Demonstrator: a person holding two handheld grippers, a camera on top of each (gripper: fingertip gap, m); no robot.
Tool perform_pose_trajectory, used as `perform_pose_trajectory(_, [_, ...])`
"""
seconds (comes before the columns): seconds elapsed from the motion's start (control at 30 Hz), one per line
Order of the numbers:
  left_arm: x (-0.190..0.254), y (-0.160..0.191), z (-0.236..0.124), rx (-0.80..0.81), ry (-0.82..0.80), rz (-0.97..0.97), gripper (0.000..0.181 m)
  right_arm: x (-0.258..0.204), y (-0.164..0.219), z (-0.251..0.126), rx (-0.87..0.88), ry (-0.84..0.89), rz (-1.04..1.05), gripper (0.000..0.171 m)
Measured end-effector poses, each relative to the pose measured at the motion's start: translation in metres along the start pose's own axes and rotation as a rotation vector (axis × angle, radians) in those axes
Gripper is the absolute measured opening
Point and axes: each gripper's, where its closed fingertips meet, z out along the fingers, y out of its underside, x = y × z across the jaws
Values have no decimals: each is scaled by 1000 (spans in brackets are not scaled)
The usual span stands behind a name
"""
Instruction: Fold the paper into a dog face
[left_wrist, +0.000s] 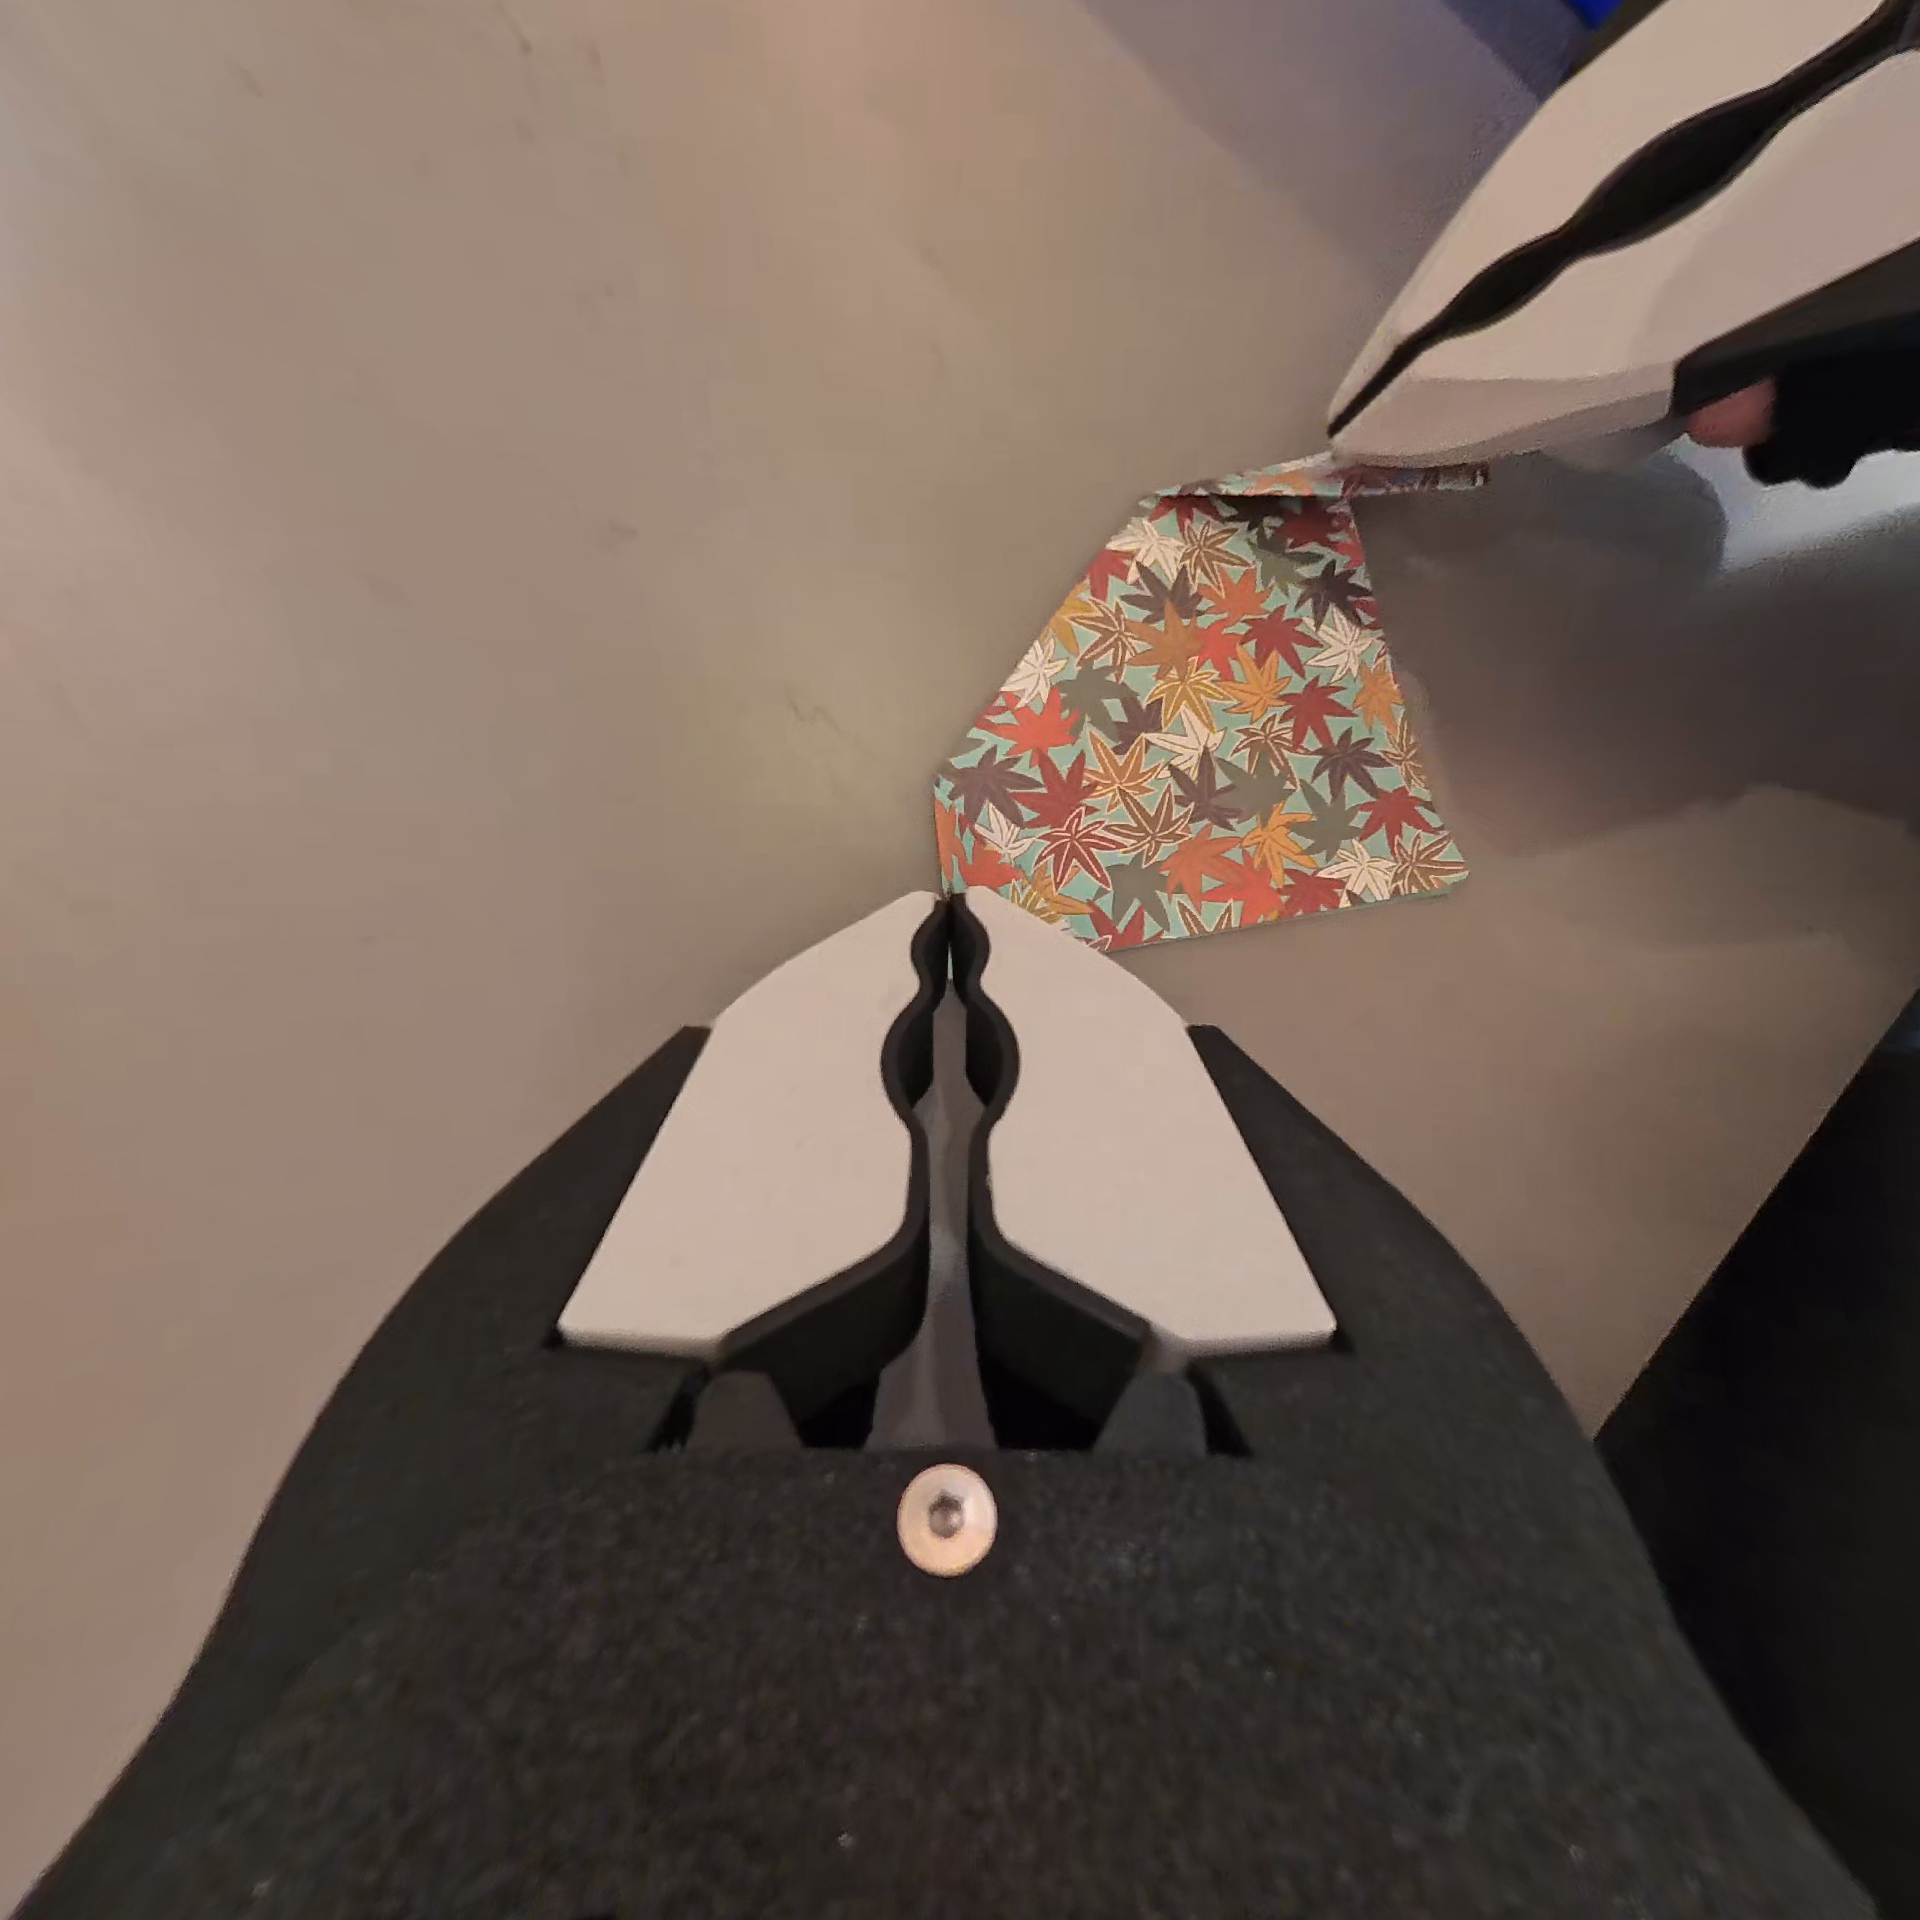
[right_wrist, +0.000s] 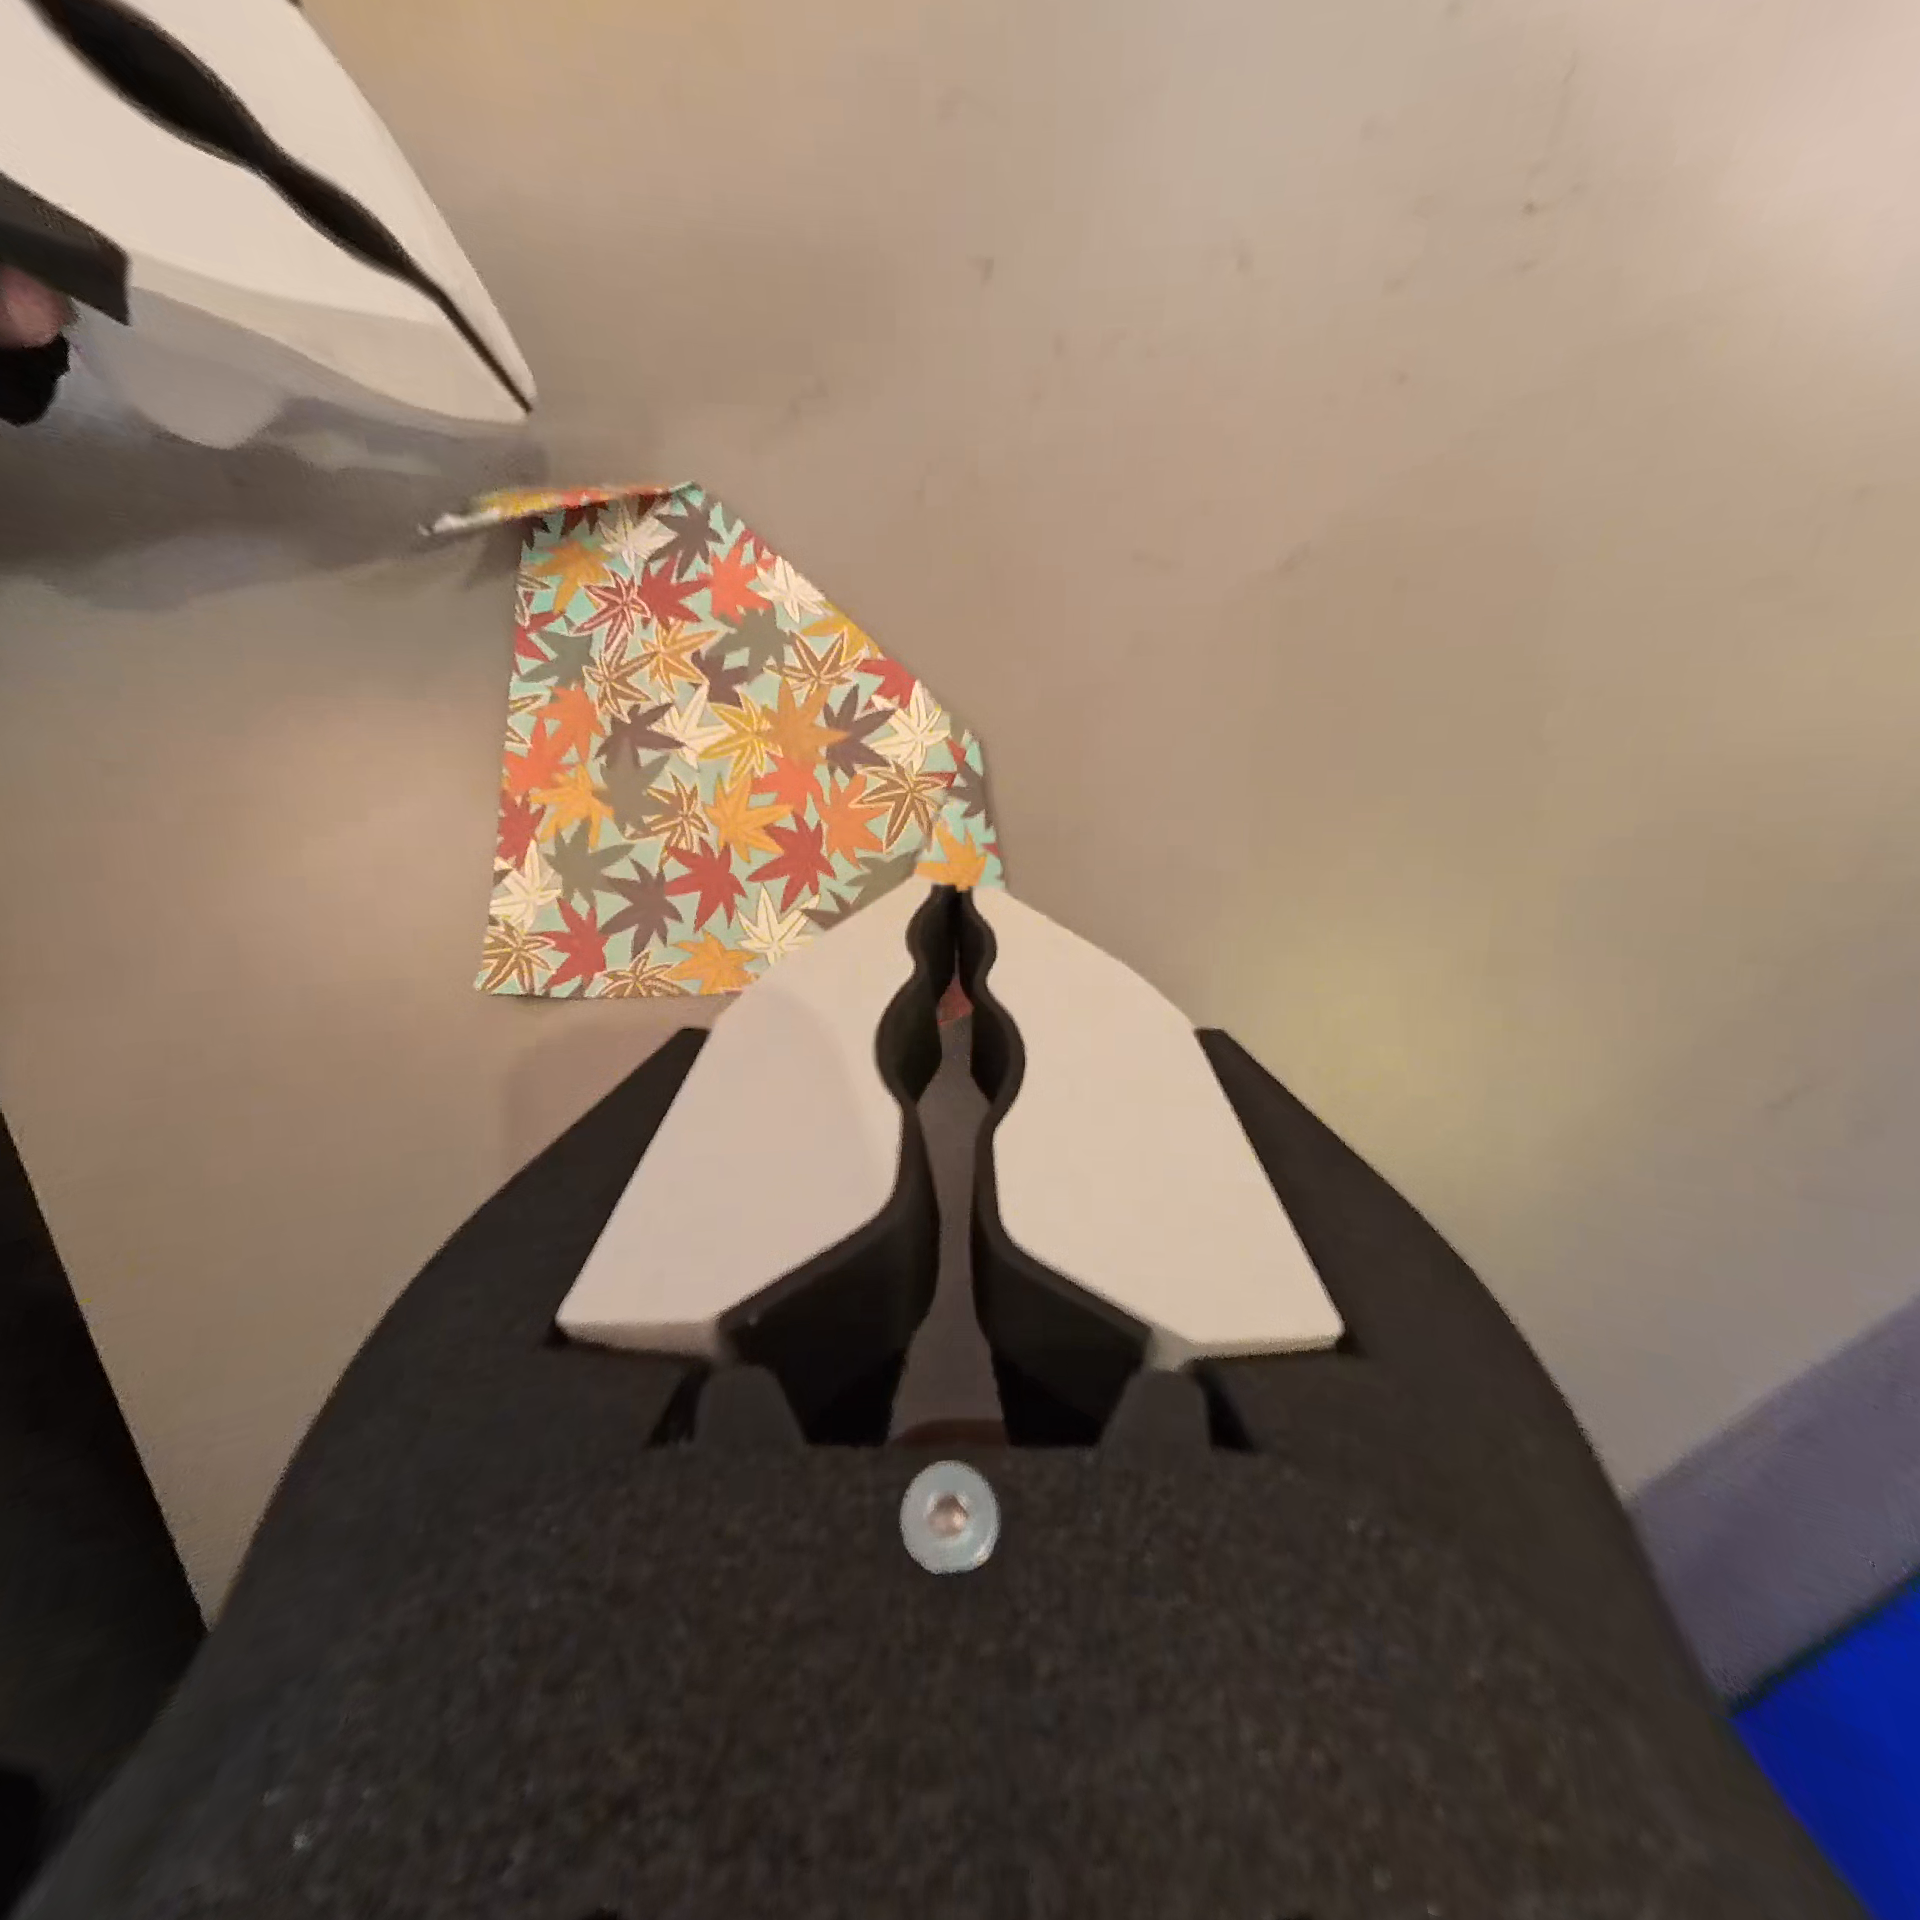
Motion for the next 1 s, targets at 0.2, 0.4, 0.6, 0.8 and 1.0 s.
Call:
perform_pose_trajectory(0.2, [16,10,17,-84,49,86,0,2,11,8,-19,27,23,0])
perform_pose_trajectory(0.4, [20,10,18,-74,104,82,0,3,11,9,-28,79,-4,0])
perform_pose_trajectory(0.6, [21,10,18,-72,95,128,0,3,10,9,1,86,30,0])
perform_pose_trajectory(0.8, [20,10,18,-63,84,137,0,4,9,10,1,129,5,0])
perform_pose_trajectory(1.0, [20,10,18,-60,45,165,0,4,9,10,3,137,9,0])
